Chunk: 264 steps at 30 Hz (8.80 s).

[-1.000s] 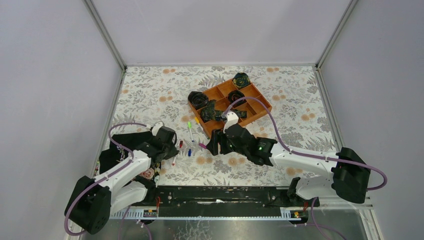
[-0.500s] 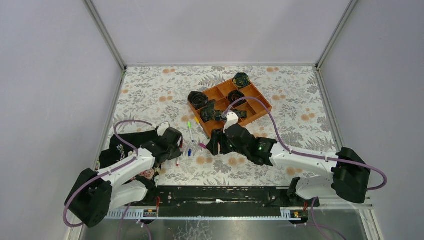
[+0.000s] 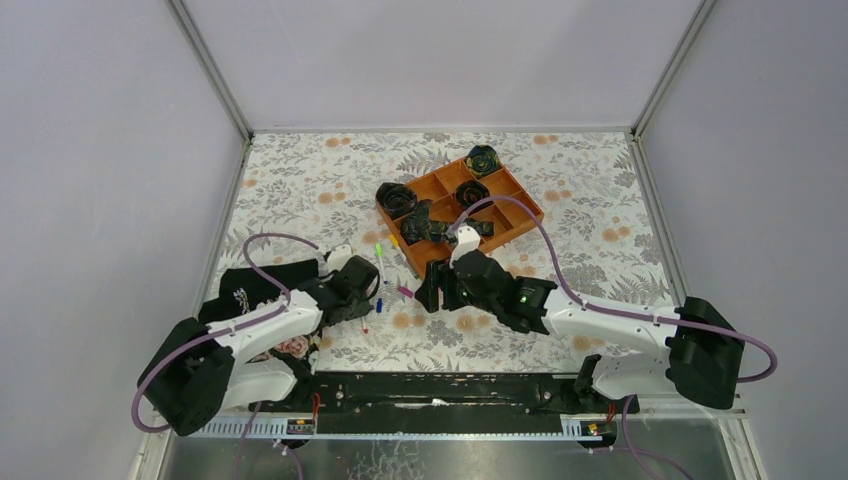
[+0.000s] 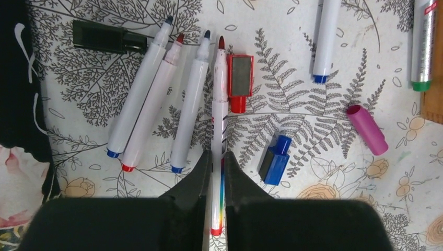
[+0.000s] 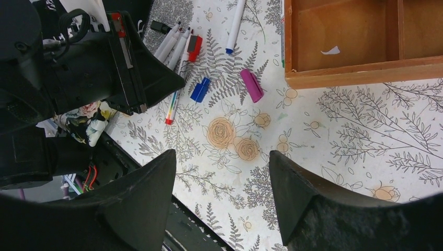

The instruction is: Insert the pens into the pen caps

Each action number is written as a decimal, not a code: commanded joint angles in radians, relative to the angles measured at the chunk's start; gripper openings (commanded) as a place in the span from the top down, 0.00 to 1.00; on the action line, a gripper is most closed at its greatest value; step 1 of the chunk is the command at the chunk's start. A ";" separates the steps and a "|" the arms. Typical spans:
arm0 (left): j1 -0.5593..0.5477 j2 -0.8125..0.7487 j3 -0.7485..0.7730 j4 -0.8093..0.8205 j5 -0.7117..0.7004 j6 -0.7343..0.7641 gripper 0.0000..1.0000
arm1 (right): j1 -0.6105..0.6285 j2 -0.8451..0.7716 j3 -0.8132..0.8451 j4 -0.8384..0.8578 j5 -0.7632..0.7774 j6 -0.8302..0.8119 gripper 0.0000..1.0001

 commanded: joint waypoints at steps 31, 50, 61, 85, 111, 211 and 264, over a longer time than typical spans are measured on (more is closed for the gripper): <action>-0.050 -0.502 -0.058 0.425 0.764 0.209 1.00 | -0.132 0.040 0.068 0.235 -0.365 0.203 0.84; -0.049 -0.442 -0.053 0.363 0.617 0.196 1.00 | -0.131 0.049 0.037 0.263 -0.342 0.216 0.66; 0.324 -0.442 0.079 0.102 0.447 0.284 1.00 | -0.027 0.155 0.042 0.167 -0.126 0.138 0.35; 0.472 -0.412 0.217 0.102 0.339 0.498 1.00 | 0.018 0.560 0.268 0.100 -0.090 0.120 0.33; 0.472 -0.413 0.203 0.114 0.359 0.489 1.00 | -0.005 0.755 0.540 -0.256 0.229 0.043 0.36; 0.297 -0.396 0.013 0.697 1.164 0.257 1.00 | -0.208 0.141 0.533 0.135 -0.238 0.138 1.00; 0.295 -0.406 0.005 0.688 1.112 0.250 1.00 | -0.189 0.098 0.439 0.158 -0.248 0.150 1.00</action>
